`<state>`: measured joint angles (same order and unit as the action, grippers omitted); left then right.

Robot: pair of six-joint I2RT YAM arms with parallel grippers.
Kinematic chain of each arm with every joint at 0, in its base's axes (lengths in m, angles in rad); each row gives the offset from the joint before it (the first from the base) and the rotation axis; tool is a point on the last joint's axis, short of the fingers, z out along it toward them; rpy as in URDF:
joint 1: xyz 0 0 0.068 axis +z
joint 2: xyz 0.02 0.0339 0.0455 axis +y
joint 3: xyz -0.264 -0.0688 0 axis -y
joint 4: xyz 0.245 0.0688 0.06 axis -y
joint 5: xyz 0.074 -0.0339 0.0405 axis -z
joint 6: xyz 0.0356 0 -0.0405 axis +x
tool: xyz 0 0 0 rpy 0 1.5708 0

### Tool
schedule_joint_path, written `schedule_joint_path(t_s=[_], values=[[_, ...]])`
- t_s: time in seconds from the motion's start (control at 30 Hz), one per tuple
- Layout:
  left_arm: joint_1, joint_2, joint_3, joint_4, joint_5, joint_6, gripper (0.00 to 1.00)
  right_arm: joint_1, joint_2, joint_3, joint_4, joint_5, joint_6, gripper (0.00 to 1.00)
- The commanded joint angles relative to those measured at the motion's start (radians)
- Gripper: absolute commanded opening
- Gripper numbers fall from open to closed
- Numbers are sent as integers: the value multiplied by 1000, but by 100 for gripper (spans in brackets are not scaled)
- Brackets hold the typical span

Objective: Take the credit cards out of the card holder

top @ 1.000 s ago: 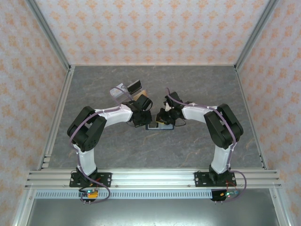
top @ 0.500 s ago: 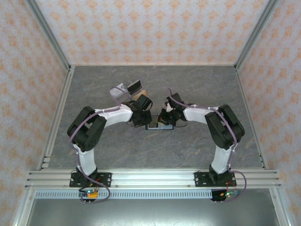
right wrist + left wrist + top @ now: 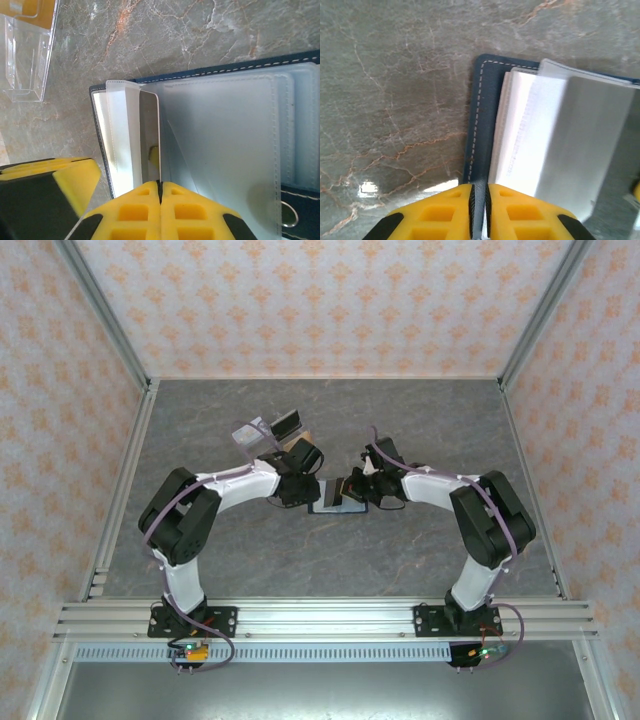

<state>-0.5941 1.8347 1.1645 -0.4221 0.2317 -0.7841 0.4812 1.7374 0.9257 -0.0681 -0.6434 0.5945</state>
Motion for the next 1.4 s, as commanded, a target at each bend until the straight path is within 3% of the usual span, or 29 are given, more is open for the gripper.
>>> schedule_joint_path(t_s=[0.0,0.23,0.5,0.8,1.03,1.13,1.27,1.37], values=[[-6,-48,21,35,26,17,14,-3,5,-2,14,16,6,0],[-11,28,49,77,105,19,7,-3,17,4,7,11,-2,0],[-16,113,79,54,112,23,5,-2,19,4,26,-21,2,0],[-18,137,70,41,103,19,2,-2,15,-15,128,-139,36,13],[-18,131,78,32,102,25,2,-3,55,-3,107,-136,47,16],[-18,129,78,31,101,25,1,-2,60,5,82,-121,38,14],[-18,113,80,20,83,31,2,-2,29,10,23,-49,3,3],[-18,82,86,4,74,48,8,-3,-21,14,-32,24,-48,0]])
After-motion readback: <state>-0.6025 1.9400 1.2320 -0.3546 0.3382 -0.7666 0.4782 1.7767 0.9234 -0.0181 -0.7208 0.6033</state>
